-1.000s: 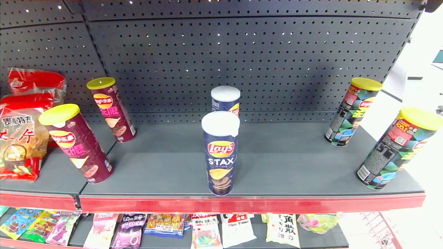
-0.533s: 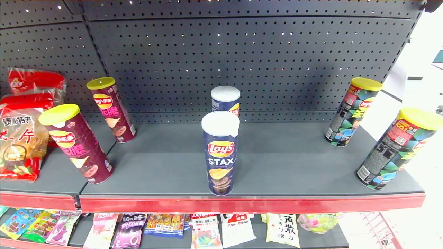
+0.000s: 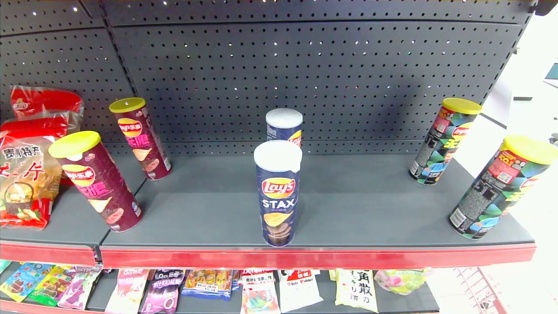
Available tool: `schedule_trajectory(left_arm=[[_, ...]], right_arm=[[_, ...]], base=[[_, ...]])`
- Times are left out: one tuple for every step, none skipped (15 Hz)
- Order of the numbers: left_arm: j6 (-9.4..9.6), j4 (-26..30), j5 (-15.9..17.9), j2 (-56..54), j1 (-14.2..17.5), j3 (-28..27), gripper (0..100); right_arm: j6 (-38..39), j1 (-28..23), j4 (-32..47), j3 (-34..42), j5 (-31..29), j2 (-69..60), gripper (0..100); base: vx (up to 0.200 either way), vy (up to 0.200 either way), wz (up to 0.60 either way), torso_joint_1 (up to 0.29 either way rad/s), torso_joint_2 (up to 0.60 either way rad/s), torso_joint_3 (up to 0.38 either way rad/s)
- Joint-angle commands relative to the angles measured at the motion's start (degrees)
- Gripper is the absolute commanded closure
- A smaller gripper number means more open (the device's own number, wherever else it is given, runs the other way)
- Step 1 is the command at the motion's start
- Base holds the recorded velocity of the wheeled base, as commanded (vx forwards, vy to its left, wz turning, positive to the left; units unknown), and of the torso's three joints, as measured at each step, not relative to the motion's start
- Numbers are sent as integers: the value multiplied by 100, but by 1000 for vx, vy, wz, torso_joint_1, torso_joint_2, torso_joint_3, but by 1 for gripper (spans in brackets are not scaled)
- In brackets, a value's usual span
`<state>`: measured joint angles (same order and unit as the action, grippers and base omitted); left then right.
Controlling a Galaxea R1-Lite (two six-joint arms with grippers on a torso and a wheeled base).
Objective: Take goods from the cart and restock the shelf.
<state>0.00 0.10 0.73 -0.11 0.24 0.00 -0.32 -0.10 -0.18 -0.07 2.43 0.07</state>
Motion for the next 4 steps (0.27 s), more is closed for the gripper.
schedule_trajectory(left_arm=[[0, -1, 6, 11, 2, 0, 0], [0, -1, -3, 11, 2, 0, 0], [0, -1, 6, 11, 2, 0, 0], [0, -1, 6, 11, 2, 0, 0]], right_arm=[[-3, 1, 1, 7, -93, -7, 0], [23, 1, 1, 7, -243, -7, 0], [14, 1, 1, 7, -243, -7, 0], [23, 1, 9, 7, -243, -7, 0]], base=[[0, 0, 0, 0, 0, 0], [0, 0, 0, 0, 0, 0], [0, 0, 0, 0, 0, 0], [0, 0, 0, 0, 0, 0]])
